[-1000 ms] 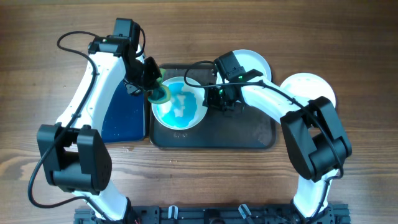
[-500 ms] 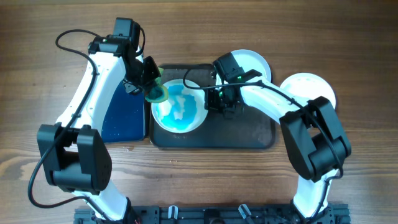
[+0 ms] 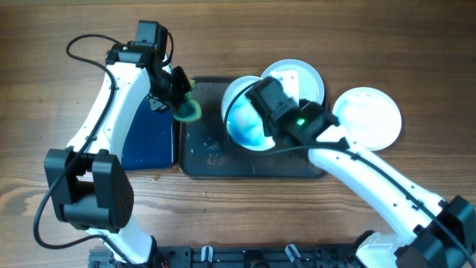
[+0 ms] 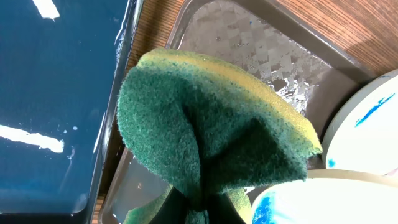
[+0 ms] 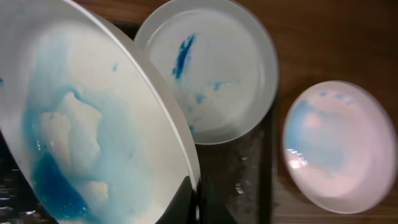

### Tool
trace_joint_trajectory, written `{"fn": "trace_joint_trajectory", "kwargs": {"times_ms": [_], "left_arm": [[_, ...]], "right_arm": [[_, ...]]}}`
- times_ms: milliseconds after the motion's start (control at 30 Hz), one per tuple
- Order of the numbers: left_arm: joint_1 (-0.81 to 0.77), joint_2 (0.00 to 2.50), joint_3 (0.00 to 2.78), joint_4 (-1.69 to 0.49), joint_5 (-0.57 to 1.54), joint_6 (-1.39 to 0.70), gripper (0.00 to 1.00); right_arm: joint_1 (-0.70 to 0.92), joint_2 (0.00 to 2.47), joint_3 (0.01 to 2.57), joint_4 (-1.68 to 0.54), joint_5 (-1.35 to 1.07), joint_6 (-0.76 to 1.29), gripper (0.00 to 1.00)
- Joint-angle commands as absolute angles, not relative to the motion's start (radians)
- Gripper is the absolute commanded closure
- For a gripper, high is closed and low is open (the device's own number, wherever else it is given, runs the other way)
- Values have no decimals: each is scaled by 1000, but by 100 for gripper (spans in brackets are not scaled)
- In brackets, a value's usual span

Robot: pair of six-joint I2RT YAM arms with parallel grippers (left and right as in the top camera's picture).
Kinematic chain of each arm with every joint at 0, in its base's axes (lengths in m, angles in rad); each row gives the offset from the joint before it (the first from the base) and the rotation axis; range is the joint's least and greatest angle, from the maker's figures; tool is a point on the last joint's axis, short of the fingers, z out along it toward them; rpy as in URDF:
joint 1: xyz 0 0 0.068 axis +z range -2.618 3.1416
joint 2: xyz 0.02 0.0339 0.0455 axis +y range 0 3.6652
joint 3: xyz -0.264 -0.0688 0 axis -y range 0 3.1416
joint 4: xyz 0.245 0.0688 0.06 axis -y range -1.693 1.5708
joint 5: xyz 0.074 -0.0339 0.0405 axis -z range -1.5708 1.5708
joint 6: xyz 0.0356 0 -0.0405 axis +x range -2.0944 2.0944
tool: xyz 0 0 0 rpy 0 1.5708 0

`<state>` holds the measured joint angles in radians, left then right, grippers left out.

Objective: Clean dirty plates on tray and stack at the side
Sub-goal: 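Carry the cleaned plate right and set it on the side stack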

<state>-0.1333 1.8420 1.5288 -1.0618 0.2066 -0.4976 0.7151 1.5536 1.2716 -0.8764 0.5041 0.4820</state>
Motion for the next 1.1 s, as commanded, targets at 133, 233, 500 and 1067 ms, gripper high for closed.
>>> {"fn": "trace_joint_trajectory", "kwargs": {"times_ms": [133,233,500,1067], "left_arm": [[-133,1829,1538,-1058,189,-478,96],[-133,1829,1538,-1058,177,-478,96],[-133,1829,1538,-1059,177,-478,96],[-133,1829,1538,-1060,178,-478,96]], "right_arm": [[939,1546,1285,-886,1066,458,96],[1018,1546,1285,-884,1248,432,96],[1147,1546,1285,-825,1522,258,96],[958,1546,1283,-810,596,371,96]]}}
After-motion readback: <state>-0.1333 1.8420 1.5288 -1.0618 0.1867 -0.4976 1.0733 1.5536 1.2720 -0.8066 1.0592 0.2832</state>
